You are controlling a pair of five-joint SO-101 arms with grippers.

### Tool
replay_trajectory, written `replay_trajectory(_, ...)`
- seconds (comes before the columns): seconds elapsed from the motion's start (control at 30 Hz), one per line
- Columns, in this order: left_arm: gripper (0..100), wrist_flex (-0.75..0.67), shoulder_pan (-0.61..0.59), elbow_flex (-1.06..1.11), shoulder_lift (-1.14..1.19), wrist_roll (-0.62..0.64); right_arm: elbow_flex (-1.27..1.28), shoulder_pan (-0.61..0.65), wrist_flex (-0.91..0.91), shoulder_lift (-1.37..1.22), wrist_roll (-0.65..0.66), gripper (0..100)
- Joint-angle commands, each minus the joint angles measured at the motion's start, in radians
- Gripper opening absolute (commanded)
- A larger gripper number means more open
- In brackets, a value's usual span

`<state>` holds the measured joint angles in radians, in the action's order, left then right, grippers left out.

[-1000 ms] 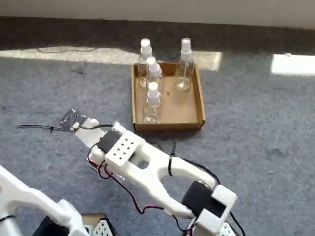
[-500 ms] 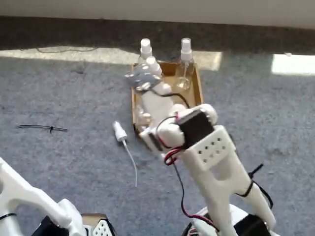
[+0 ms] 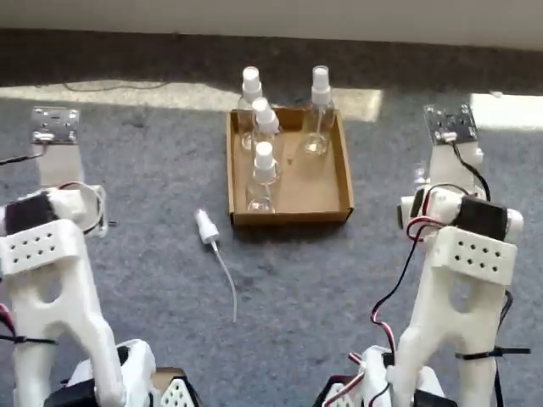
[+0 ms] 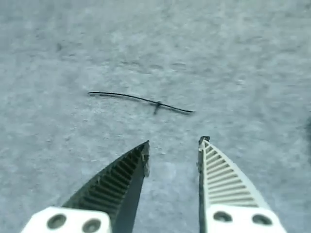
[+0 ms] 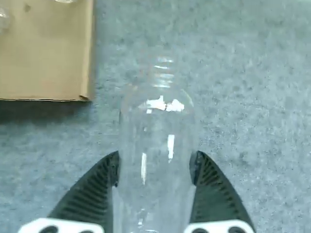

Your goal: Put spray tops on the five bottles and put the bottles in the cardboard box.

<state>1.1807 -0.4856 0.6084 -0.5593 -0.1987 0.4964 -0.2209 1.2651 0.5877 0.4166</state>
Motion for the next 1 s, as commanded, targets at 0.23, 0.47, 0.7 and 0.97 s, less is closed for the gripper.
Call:
replay_trajectory(0.23, 16, -0.175, 0.437, 0.117, -0.002, 0.315, 0.303, -0.111, -0.364, 0.013, 0.015, 3.5)
replay_trajectory(0.47, 16, -0.206, 0.492, 0.125, -0.001, 0.319, 0.306, -0.203, -0.441, -0.225, 0.061, 3.5)
replay_trajectory(0.7, 16, -0.238, 0.492, 0.171, 0.001, 0.322, 0.275, -0.200, -0.463, -0.328, 0.147, 3.5)
replay_trajectory(0.97, 16, -0.331, 0.493, 0.252, 0.001, 0.384, 0.275, -0.163, -0.461, -0.328, 0.190, 12.8)
